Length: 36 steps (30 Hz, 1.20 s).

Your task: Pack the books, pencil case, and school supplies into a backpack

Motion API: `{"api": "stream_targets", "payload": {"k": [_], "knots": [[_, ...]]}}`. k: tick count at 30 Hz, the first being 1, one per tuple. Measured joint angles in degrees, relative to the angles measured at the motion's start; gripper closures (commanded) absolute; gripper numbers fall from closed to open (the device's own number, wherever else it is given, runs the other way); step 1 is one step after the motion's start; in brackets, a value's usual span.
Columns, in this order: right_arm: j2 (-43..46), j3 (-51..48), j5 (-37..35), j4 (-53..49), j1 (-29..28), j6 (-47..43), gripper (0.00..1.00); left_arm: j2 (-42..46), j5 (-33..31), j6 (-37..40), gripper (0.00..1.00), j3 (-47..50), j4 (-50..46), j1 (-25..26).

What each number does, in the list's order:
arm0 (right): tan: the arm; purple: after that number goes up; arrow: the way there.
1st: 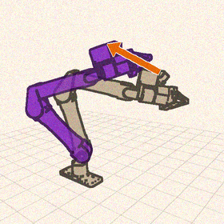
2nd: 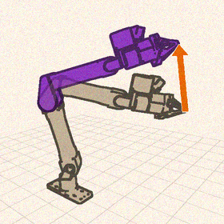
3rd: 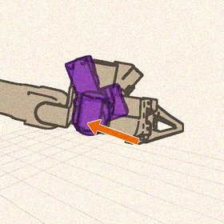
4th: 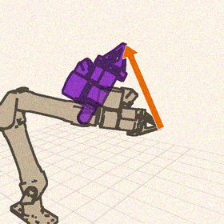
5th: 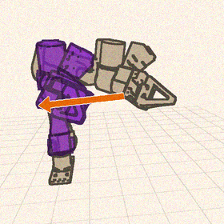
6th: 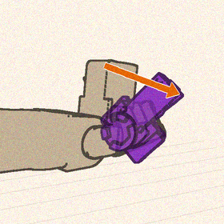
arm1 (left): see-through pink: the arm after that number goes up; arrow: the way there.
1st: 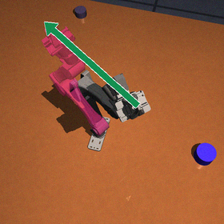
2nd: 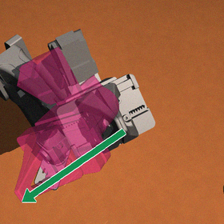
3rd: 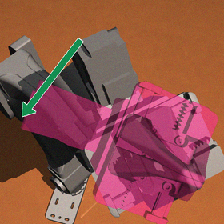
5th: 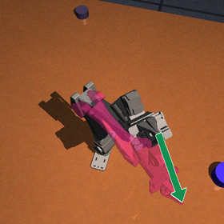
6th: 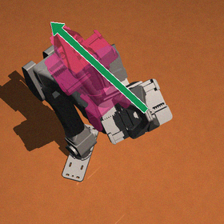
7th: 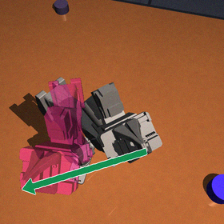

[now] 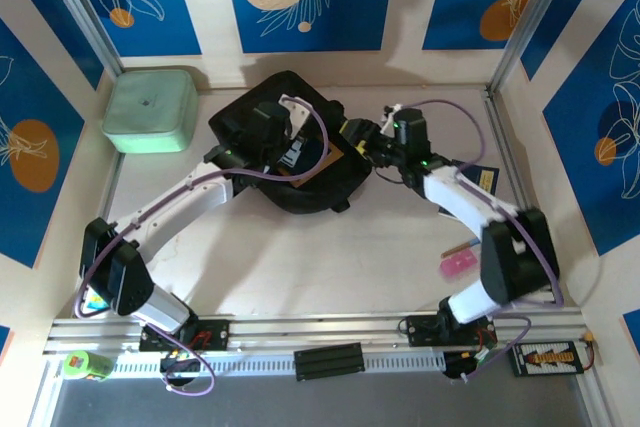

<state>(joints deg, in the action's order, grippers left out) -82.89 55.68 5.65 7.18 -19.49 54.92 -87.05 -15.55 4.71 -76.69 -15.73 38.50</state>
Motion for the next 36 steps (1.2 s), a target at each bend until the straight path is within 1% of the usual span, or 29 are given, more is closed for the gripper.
{"api": "stream_targets", "payload": {"k": [2, 3, 4, 5, 6, 7, 9, 10, 12, 15, 18, 22, 26, 29, 33, 36], "knots": [[5.55, -2.14, -3.56, -4.09, 2.12, -3.63, 0.27, 1.11, 2.60, 0.07, 1.00, 1.27, -0.61, -0.13], [7.26, -2.49, -5.75, -6.95, 4.37, -4.98, 0.26, 2.14, 4.24, 0.15, 1.00, 2.12, -1.46, -0.15], [7.93, -2.51, -7.43, -9.27, 6.71, -5.90, 0.26, 3.13, 5.53, 0.31, 0.89, 2.93, -2.05, -0.20], [8.11, -2.51, -9.31, -11.76, 9.79, -6.95, 0.26, 4.46, 7.30, 0.81, 0.48, 4.04, -3.08, -0.26], [7.74, -2.47, -10.91, -14.25, 12.72, -7.82, 0.25, 5.81, 8.90, 1.38, 0.19, 5.03, -4.09, -0.28], [7.19, -2.43, -12.02, -16.17, 15.10, -8.39, 0.26, 7.21, 10.49, 1.62, 0.11, 6.03, -4.94, -0.35], [4.70, -1.92, -14.12, -20.48, 20.17, -9.62, 0.26, 10.58, 14.10, 1.68, 0.02, 8.37, -6.32, -0.37], [3.37, -1.40, -14.51, -22.03, 21.75, -9.99, 0.26, 11.78, 15.45, 1.57, 0.00, 9.18, -6.58, -0.37], [-0.90, 0.55, -14.93, -24.94, 25.03, -10.69, 0.26, 14.03, 18.45, 0.68, 0.00, 10.51, -6.60, -0.37], [-8.26, 5.11, -14.93, -28.20, 28.61, -11.23, 0.27, 14.95, 19.82, -1.70, 0.00, 10.99, -5.99, -0.35], [-15.41, 9.40, -14.93, -30.01, 31.10, -11.43, 0.27, 14.45, 18.47, -4.94, 0.00, 10.97, -4.92, -0.35], [-20.72, 11.50, -15.69, -32.52, 32.85, -11.19, 0.25, 11.98, 15.72, -9.22, 0.00, 10.36, -3.52, -0.42], [-22.01, 11.54, -15.98, -34.49, 32.94, -10.97, 0.24, 9.22, 15.04, -12.76, 0.00, 9.75, -2.51, -0.46], [-21.86, 11.04, -15.08, -34.58, 32.81, -10.58, 0.24, 6.34, 15.06, -15.06, 0.00, 6.86, -2.54, -0.52], [-18.82, 6.75, -10.23, -32.65, 31.80, -8.15, 0.24, 2.05, 15.80, -18.49, 0.00, 1.99, -2.25, -0.52], [-15.17, 1.86, -5.62, -30.84, 28.20, -4.59, 0.24, -1.51, 18.14, -21.40, 0.02, -0.98, -1.42, -0.52]]}}
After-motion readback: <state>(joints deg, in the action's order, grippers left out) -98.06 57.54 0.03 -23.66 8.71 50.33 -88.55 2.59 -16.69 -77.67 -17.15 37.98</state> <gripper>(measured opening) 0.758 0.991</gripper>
